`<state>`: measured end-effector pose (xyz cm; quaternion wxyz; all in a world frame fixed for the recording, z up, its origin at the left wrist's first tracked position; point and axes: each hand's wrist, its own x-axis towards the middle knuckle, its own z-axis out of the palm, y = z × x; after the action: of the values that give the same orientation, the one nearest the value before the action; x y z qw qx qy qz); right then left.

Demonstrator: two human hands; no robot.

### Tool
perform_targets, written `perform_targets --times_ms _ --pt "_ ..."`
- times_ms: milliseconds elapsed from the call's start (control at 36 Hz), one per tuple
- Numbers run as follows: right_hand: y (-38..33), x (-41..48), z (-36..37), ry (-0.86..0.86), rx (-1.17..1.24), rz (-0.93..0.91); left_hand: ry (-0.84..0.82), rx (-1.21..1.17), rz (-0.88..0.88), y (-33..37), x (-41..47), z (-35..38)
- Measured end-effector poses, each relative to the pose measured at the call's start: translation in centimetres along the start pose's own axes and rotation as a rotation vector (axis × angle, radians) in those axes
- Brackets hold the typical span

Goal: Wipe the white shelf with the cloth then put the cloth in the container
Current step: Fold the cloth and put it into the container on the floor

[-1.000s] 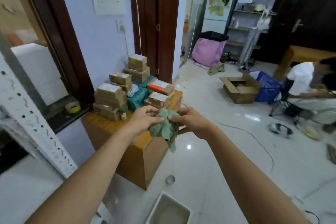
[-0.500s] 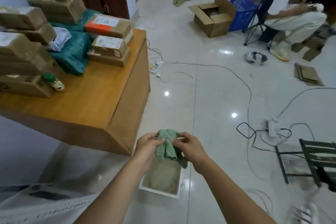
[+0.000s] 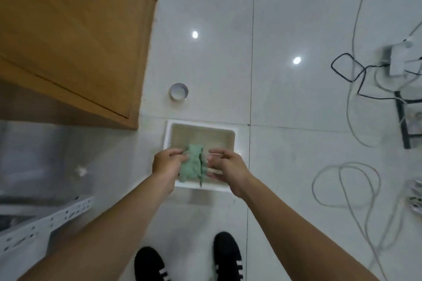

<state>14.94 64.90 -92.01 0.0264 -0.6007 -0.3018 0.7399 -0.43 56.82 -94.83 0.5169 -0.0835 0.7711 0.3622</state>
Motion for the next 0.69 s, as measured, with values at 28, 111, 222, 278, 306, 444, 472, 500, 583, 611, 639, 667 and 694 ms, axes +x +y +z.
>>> perform_targets --times_ms 28,111,222,278,306,444,472,500,583,611,639,667,694 --pt "1.2 1.3 0.0 -0.007 0.002 0.015 0.002 0.004 0.0 -1.2 1.1 0.4" --pt "4.8 5.2 0.1 -0.039 0.0 0.034 0.039 0.051 0.009 -4.6 4.8 1.9" --pt "7.7 8.7 0.2 0.028 -0.071 -0.025 0.054 0.06 0.03 -6.2 8.0 4.3" --pt "8.5 10.0 -0.1 0.114 -0.107 -0.094 0.029 0.038 0.038 -6.5 9.3 5.2" --pt "8.6 10.5 -0.3 0.154 -0.136 -0.133 0.008 0.014 0.038 -6.6 10.0 5.6" --pt "9.6 12.6 -0.6 0.274 -0.324 -0.342 -0.138 -0.249 -0.034 -6.5 12.1 6.4" --pt "10.0 13.0 -0.5 0.28 -0.384 -0.391 -0.128 -0.262 -0.055 -7.0 12.9 6.3" --pt "10.5 13.4 -0.3 0.275 -0.459 -0.44 -0.102 -0.229 -0.066 -7.5 13.4 6.2" --pt "12.2 14.2 0.6 0.194 -0.749 -0.526 0.045 0.09 0.025 -9.0 14.6 5.3" --pt "12.8 14.4 1.0 0.163 -0.828 -0.533 0.071 0.218 0.089 -9.3 14.3 5.0" --pt "13.4 14.5 1.4 0.133 -0.884 -0.535 0.08 0.34 0.165 -9.6 14.0 4.6" --pt "13.9 14.5 1.8 0.105 -0.934 -0.538 0.07 0.461 0.251 -9.8 13.8 4.3" --pt "14.3 14.6 2.2 0.088 -0.998 -0.547 0.045 0.577 0.337 -10.1 13.8 4.0"
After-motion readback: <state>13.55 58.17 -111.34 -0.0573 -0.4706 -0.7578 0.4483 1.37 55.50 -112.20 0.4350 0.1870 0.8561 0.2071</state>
